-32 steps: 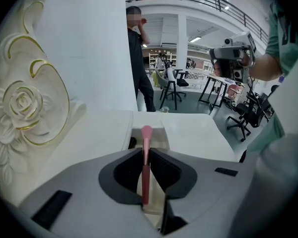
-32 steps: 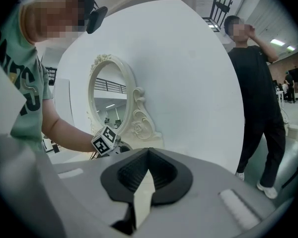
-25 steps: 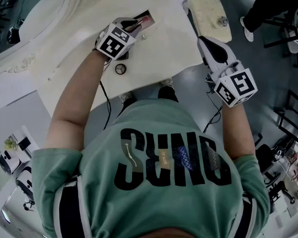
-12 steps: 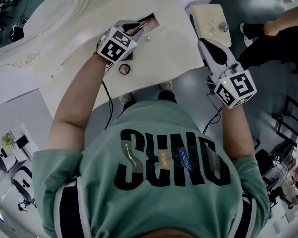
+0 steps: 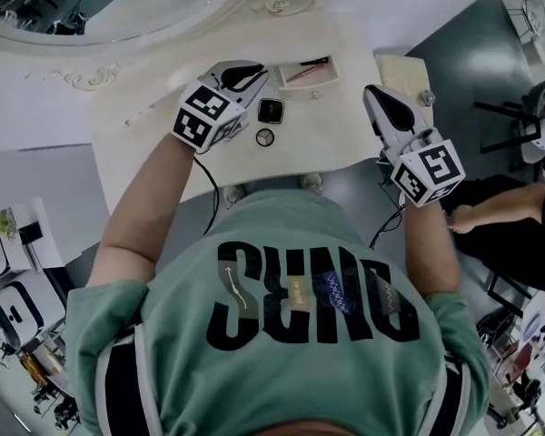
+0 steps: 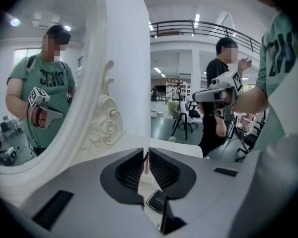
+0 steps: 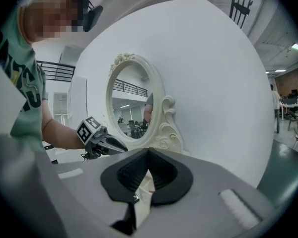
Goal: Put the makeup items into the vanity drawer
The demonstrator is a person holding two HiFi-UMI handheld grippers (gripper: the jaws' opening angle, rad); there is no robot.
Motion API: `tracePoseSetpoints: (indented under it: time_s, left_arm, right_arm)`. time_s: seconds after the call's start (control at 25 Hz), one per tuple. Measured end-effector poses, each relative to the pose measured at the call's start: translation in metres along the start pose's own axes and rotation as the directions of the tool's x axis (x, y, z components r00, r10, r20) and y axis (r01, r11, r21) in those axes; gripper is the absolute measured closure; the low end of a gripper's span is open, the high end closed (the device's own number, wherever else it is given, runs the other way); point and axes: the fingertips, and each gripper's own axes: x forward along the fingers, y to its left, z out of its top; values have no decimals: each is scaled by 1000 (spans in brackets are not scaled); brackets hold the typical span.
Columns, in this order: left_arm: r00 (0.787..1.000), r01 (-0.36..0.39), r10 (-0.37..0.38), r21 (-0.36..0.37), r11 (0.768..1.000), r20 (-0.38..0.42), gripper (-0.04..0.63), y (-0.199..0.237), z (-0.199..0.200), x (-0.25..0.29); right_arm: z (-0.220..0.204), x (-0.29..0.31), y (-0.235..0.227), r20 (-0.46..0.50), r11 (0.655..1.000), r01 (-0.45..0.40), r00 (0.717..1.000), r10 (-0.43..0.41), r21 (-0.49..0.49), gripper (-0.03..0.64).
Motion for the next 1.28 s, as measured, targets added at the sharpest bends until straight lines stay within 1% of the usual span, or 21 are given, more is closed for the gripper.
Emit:
tracePoseSetpoints:
  time_s: [0.08,0.16,0.24,0.36,0.44,0.56,0.72,0.84,0.96,1.08,1.2,1.28]
  left_arm:
    - [997,-38,41,-53,998,63,563,14,2,-39]
    - [987,-86,99,-108,990,130,574,33,1,-81]
    - [969,-127,157,-165,978,188,586,49,-4,-123]
    - [941,-162,226,-249,955,252,591,62,-16,-179]
    - [916,-196,282,-297,935,285,591,71,-24,-212]
    - [877,-243,358,-348,906,321,591,83,-33,-251]
    - [836,-271,417,-393,879,356,591,92,-40,-291]
    - [811,-299,454,-407,863,368,591,95,-44,-310]
    - [793,-310,480,-431,848,375,591,97,-48,-321]
    - [780,-297,495,-468,832,384,591,99,-52,-324]
    - [778,-280,496,-493,824,386,591,100,-54,-322]
    - [782,-273,491,-496,824,384,591,100,-53,-318]
  right_arm:
    - [15,22,17,4,999,-46,999,46,-28,607]
    - [30,49,36,6,993,-101,995,102,-59,607]
    - [41,72,57,3,986,-145,989,146,-83,607]
    - [52,95,85,-2,978,-184,983,185,-97,607]
    - [60,111,100,-4,969,-220,975,221,-117,607]
    - [71,135,121,-7,952,-273,962,274,-142,607]
    - [77,155,147,-19,934,-322,946,323,-156,607]
    - [80,166,162,-29,921,-355,934,355,-159,607]
    - [82,173,170,-34,914,-379,925,378,-148,607]
    - [80,177,173,-46,909,-395,919,392,-134,607]
    - [76,178,172,-60,909,-399,917,394,-120,607]
    - [75,178,169,-66,911,-397,918,391,-112,607]
